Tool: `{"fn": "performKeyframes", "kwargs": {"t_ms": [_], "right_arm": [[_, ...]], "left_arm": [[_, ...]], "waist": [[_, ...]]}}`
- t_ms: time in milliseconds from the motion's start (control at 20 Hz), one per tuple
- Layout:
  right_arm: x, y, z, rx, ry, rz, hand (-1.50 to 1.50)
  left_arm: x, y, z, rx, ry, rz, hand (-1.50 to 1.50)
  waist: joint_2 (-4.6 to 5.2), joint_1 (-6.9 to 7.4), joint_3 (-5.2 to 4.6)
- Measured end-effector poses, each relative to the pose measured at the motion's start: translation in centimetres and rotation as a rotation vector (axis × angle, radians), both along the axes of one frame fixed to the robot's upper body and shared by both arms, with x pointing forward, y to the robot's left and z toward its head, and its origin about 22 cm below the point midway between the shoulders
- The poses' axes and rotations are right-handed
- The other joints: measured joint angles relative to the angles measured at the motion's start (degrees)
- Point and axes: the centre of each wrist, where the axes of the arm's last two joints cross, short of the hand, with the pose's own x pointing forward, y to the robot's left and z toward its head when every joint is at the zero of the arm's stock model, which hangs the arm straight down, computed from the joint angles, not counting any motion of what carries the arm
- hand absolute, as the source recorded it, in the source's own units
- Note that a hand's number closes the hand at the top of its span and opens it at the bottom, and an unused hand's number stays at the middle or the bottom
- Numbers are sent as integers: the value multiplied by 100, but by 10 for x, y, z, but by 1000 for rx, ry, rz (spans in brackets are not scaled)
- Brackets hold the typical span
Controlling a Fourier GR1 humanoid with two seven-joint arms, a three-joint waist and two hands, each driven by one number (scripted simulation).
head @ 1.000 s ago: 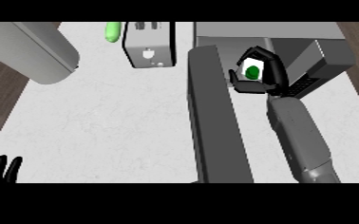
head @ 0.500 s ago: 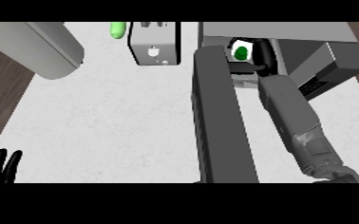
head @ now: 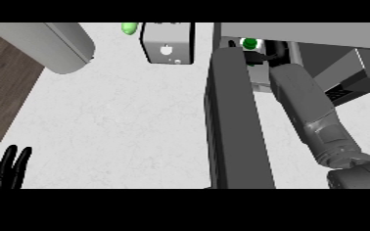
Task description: Pick up the milk, place it into the microwave and close the microwave
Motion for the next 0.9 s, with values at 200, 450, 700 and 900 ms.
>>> {"fn": "performKeyframes", "kwargs": {"t_ms": [200, 450, 700, 900], "right_arm": [[4, -1, 7, -16, -2, -56, 150], [9, -9, 18, 3, -9, -215, 150], [10, -16, 21, -108, -56, -341, -150], [11, -16, 24, -203, -93, -411, -150]], "left_arm": [[4, -2, -1, 6, -9, -15, -150], [9, -2, -2, 30, -11, -20, -150], [15, -3, 0, 62, -20, -24, -150], [20, -6, 2, 86, -19, -34, -150]], "waist": [[57, 95, 3], [132, 201, 8], [194, 303, 6], [239, 372, 10]]}}
